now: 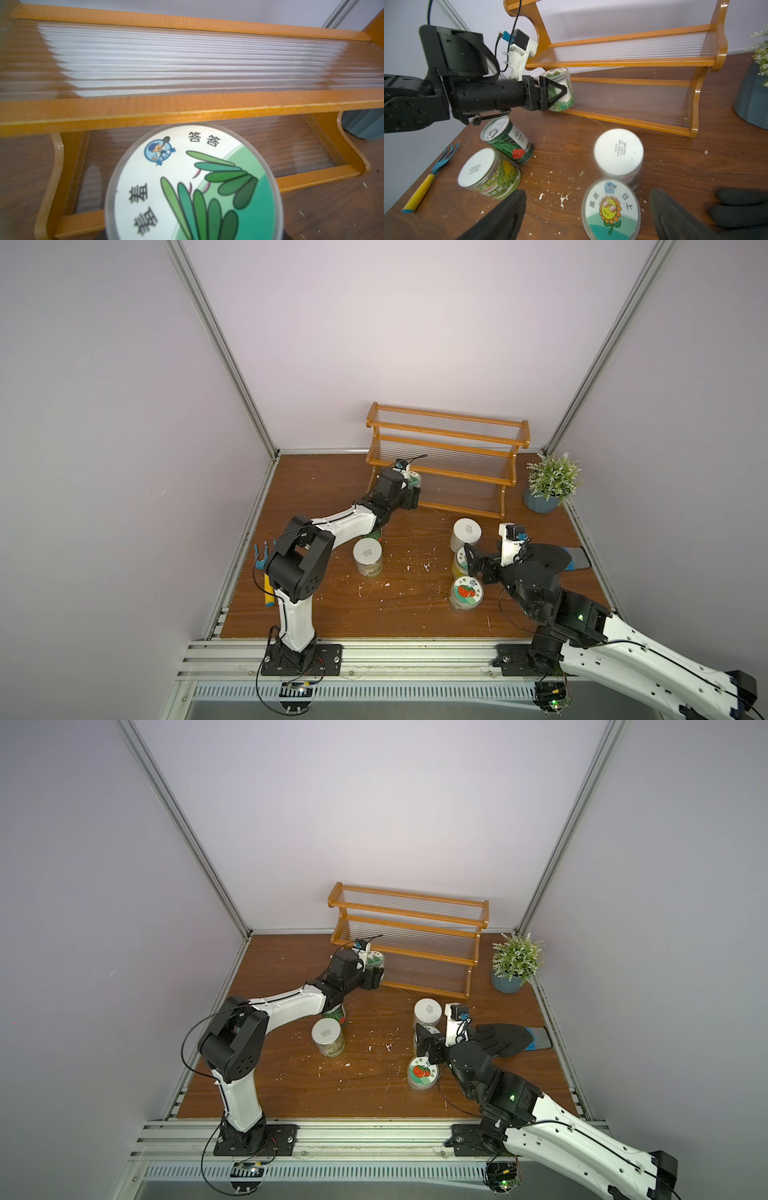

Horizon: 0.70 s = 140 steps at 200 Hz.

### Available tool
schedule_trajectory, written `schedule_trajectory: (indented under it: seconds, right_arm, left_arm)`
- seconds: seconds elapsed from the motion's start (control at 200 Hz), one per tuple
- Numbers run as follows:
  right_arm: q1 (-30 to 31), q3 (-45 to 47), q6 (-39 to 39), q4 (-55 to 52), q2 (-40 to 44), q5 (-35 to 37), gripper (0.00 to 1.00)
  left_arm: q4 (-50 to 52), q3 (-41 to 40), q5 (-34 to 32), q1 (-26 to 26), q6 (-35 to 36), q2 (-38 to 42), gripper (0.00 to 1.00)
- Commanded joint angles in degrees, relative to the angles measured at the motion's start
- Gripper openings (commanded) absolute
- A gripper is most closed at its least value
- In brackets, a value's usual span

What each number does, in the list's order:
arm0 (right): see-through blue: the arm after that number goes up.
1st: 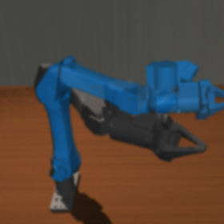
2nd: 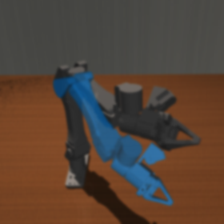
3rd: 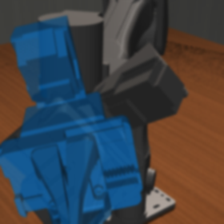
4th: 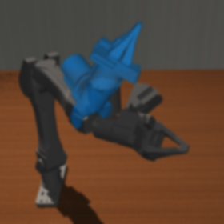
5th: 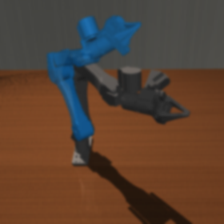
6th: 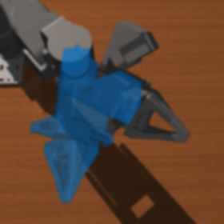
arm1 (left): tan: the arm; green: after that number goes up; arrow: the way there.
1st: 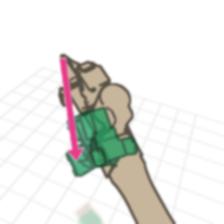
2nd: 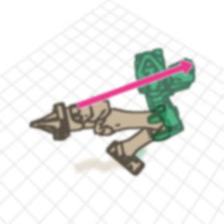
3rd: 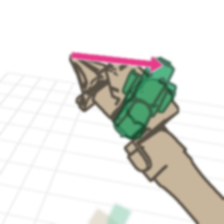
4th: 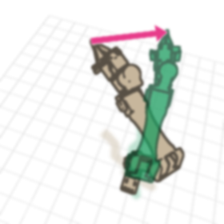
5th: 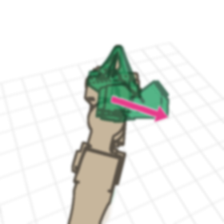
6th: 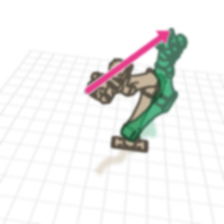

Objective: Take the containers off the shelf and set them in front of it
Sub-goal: 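Pick up a container from the shelf, then place the container at the center of the board.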

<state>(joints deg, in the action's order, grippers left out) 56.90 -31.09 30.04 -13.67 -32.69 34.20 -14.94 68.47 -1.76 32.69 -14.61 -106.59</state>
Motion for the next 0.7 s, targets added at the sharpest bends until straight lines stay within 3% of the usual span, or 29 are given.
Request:
schedule_trajectory:
  seconds: [0.0, 0.35, 0.696]
  right_arm:
    - [-0.12, -0.34, 0.57, 1.54, 0.37, 0.39, 0.99]
    - [-0.15, -0.79, 0.11, 2.60, -0.77, -0.31, 0.99]
    - [-0.24, -1.43, -0.69, 3.30, -1.48, -0.71, 0.99]
  left_arm:
    - [-0.60, -2.72, 1.14, 0.92, 0.63, 4.54, 0.68]
    - [1.16, -10.06, 1.35, 3.86, 2.70, 16.88, 0.69]
    - [5.28, -21.31, -1.73, 10.02, 2.59, 33.06, 0.69]
